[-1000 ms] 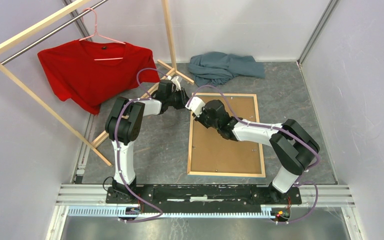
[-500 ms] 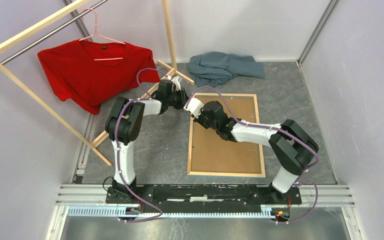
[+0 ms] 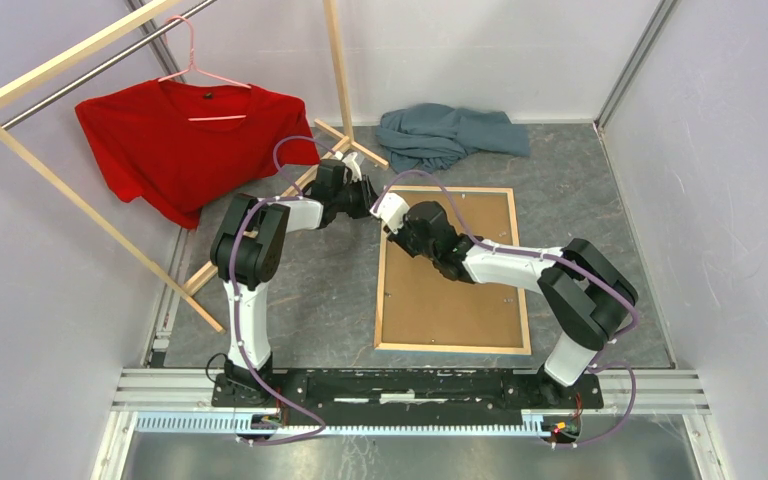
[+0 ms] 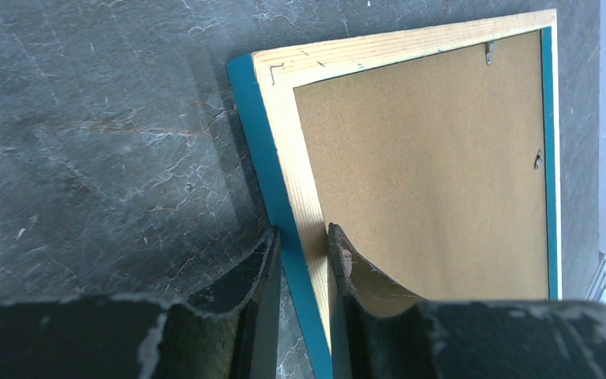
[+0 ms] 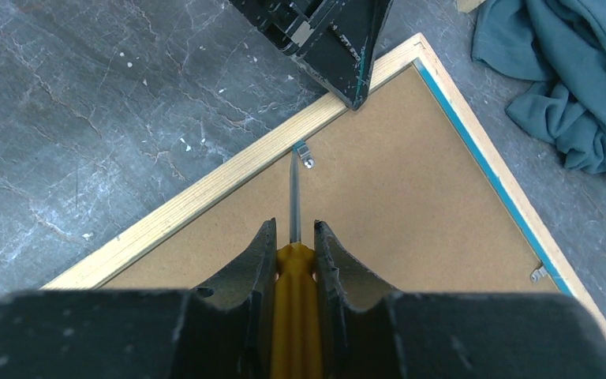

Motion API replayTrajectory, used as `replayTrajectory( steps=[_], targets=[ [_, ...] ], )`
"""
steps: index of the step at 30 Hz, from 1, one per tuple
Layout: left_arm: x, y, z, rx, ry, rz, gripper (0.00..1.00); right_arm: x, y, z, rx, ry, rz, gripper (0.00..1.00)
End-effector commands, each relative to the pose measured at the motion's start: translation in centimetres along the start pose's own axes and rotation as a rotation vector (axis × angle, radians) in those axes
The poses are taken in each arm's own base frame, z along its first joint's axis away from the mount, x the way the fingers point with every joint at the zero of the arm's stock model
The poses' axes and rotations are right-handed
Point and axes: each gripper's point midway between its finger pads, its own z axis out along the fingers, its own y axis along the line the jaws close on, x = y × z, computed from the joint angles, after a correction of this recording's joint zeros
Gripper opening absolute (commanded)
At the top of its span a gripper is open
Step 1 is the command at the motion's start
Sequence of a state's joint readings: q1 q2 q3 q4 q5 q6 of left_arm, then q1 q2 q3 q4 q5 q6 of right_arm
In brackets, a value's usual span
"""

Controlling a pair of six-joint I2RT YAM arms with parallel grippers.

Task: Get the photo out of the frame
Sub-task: Release the photo frame item from the photo frame.

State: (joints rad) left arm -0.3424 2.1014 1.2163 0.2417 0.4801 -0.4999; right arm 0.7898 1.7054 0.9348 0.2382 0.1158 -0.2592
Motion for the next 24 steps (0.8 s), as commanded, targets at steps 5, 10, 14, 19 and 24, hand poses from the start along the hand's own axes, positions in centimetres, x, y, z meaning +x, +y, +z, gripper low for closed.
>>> replayTrajectory(
  steps=[5,10,14,19,24],
  targets=[
    [3.6,1.5,0.8,-0.025,0.096,-0.072,0.22,3.2,-1.8,0.2,0.050,0.090,0.092,0.00],
    [3.5,1.5,0.8,-0.026,0.095,-0.072,0.22,3.3,-2.0,0.1,0.039,0.087,0.116,0.00],
    [3.6,1.5,0.8,-0.026,0.096,-0.073,0.22,3.4,-2.0,0.2,0.037,0.086,0.126,0.00],
    [3.5,1.5,0.8,-0.025,0.096,-0.072,0.22,3.7,-1.7,0.3,0.026,0.093,0.128,0.00],
    [3.4,1.4,0.7,-0.025,0.094,-0.072,0.22,3.7,-2.8,0.1,0.082,0.100,0.116,0.00]
  ],
)
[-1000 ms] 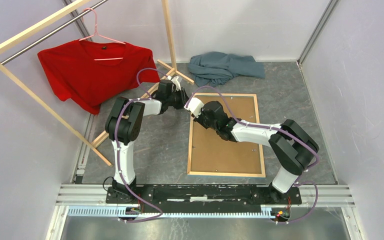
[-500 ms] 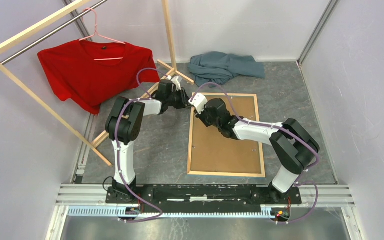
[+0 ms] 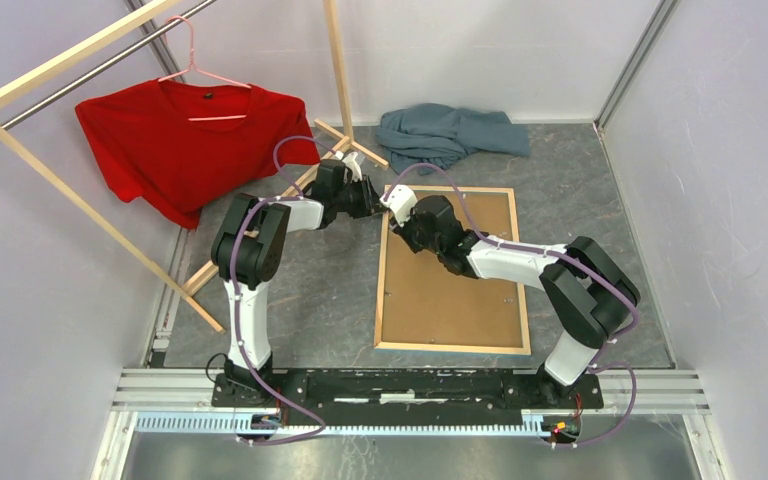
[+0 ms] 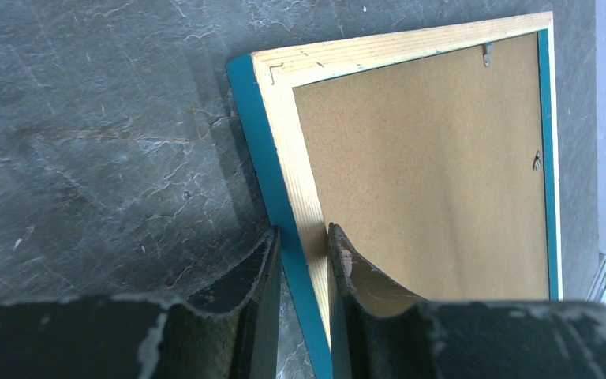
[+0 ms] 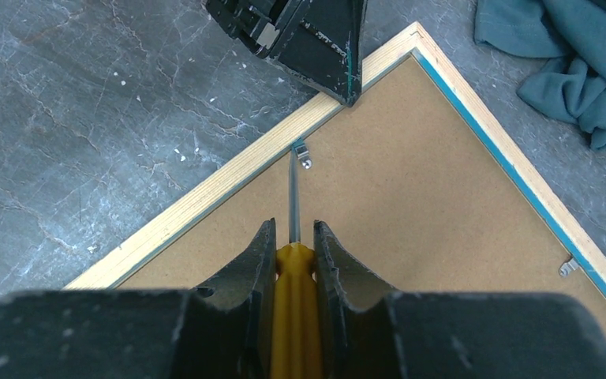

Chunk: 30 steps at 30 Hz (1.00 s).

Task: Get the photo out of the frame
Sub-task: Release the photo frame item from the photo frame.

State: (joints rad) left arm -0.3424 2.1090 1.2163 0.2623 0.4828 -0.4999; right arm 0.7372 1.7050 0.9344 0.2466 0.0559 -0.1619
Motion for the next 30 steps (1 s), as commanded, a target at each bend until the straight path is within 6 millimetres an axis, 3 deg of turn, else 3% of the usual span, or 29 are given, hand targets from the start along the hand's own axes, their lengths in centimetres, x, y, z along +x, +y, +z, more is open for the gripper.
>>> replayTrajectory(
  steps=[1,5,11,30],
  targets=[
    [3.6,1.4,0.5,-0.033,0.103,-0.078,0.22,3.2,-2.7,-0.3,0.128,0.107,-0.014,0.00],
    [3.6,1.4,0.5,-0.032,0.104,-0.078,0.22,3.7,-4.5,-0.6,0.224,0.133,-0.047,0.00],
    [3.6,1.4,0.5,-0.034,0.104,-0.079,0.22,3.5,-2.2,0.1,0.093,0.116,-0.034,0.00],
    [3.7,1.5,0.5,-0.038,0.105,-0.080,0.22,1.9,-2.3,-0.4,0.051,0.106,-0.131,0.00]
  ],
)
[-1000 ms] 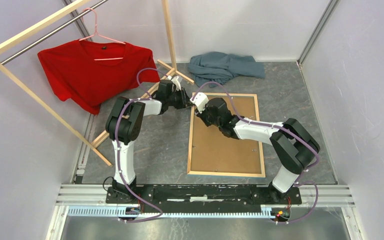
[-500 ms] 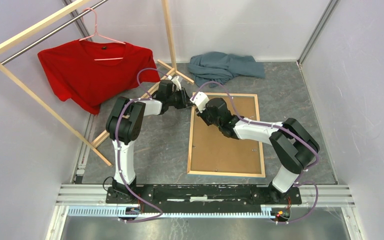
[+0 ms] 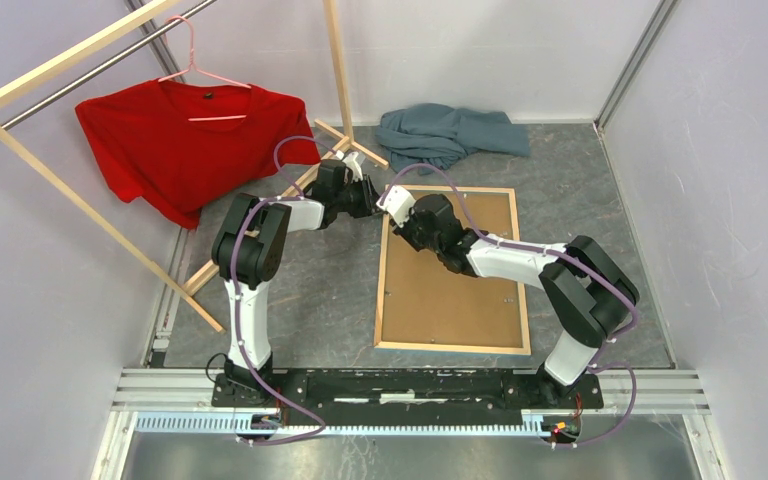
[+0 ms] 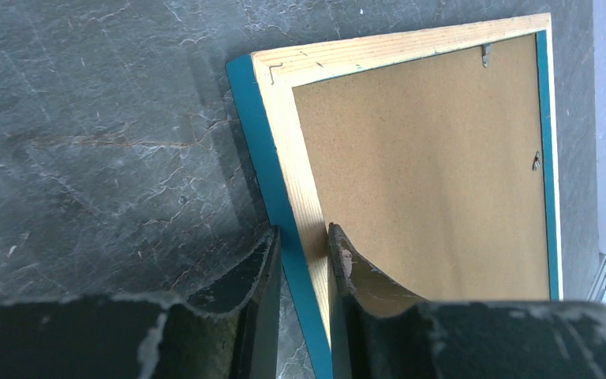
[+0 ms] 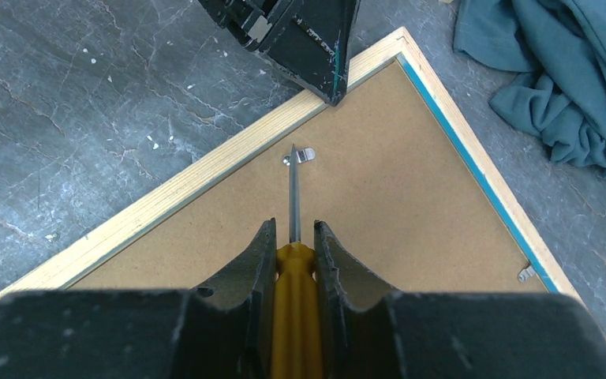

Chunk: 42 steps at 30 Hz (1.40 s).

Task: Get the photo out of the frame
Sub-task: Release the photo frame item from the photo frame.

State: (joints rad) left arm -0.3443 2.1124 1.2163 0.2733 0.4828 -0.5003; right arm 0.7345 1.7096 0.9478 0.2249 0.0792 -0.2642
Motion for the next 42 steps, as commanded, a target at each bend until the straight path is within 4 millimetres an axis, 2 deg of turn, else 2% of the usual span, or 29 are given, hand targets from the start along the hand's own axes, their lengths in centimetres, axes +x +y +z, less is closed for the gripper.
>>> replayTrajectory(
  steps=[1,6,16,24,30,34,37,42],
  targets=[
    [3.7,1.6,0.3,-0.042,0.110,-0.085,0.22,1.8,-1.1,-0.4,0.018,0.085,-0.030,0.00],
    [3.7,1.7,0.3,-0.044,0.109,-0.084,0.22,1.2,-0.3,-0.6,-0.023,0.043,-0.016,0.00],
    [3.8,1.8,0.5,-0.044,0.112,-0.085,0.22,0.7,-1.8,-0.3,0.086,0.028,0.013,0.00],
    [3.9,1.9,0.5,-0.047,0.113,-0.083,0.22,0.9,-0.8,0.4,0.116,0.044,-0.018,0.00],
    [3.9,1.8,0.5,-0.044,0.115,-0.083,0.21,0.9,-2.0,0.0,0.203,0.043,-0.029,0.00],
    [3.8,1.8,0.5,-0.044,0.112,-0.082,0.21,-1.1,-0.3,-0.5,0.087,-0.040,-0.025,0.00],
    [3.8,1.7,0.5,-0.042,0.113,-0.081,0.21,-2.7,-0.4,-1.5,0.079,-0.094,-0.016,0.00],
    [4.0,1.9,0.6,-0.043,0.117,-0.085,0.21,-1.1,-0.3,-0.5,0.081,-0.027,-0.045,0.00]
  ],
)
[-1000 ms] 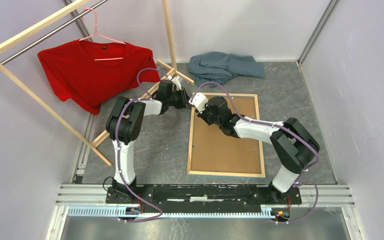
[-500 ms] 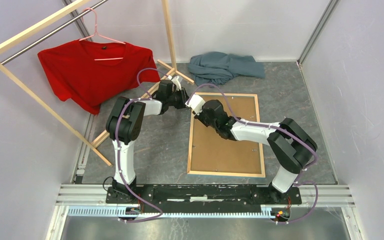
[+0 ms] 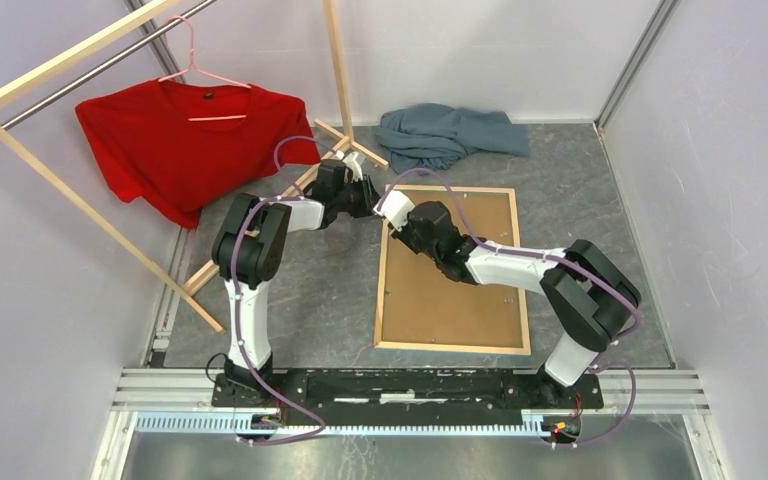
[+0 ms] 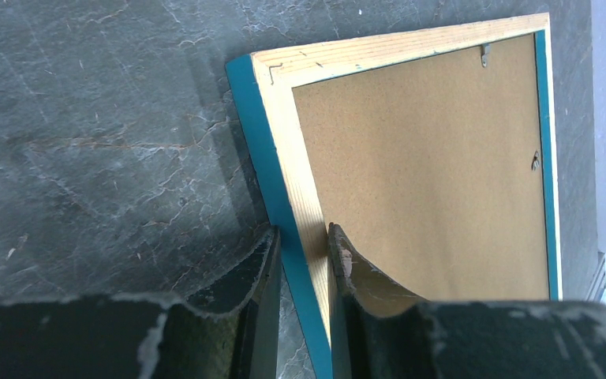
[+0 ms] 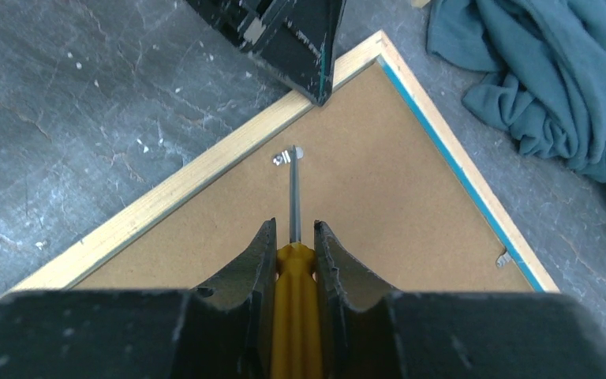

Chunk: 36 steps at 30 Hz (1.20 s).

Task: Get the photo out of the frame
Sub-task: Release the photo frame item from the photo frame.

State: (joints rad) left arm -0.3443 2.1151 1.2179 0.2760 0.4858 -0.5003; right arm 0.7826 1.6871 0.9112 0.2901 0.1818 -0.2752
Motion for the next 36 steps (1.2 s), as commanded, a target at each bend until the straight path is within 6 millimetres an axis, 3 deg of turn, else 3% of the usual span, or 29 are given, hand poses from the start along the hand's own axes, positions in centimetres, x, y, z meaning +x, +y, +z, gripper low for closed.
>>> replayTrajectory(
  steps=[1,7,17,22,29,36],
  targets=[
    [4.0,1.9,0.5,-0.047,0.118,-0.086,0.21,0.2,0.0,0.5,-0.011,0.023,-0.022,0.00],
    [3.8,1.8,0.4,-0.046,0.112,-0.081,0.21,0.9,0.7,0.9,-0.040,0.042,-0.030,0.00],
    [3.9,1.7,0.5,-0.040,0.116,-0.083,0.21,0.3,-1.9,0.4,0.087,0.058,-0.038,0.00],
    [4.1,1.9,0.6,-0.043,0.121,-0.087,0.21,0.0,-1.9,0.1,0.082,0.045,-0.032,0.00],
    [4.2,1.9,0.6,-0.042,0.123,-0.087,0.21,-2.1,-1.0,-0.8,0.014,-0.038,0.006,0.00],
    [4.3,2.0,0.8,-0.042,0.128,-0.091,0.21,-3.6,-1.6,-1.5,0.022,-0.081,0.007,0.00]
  ],
)
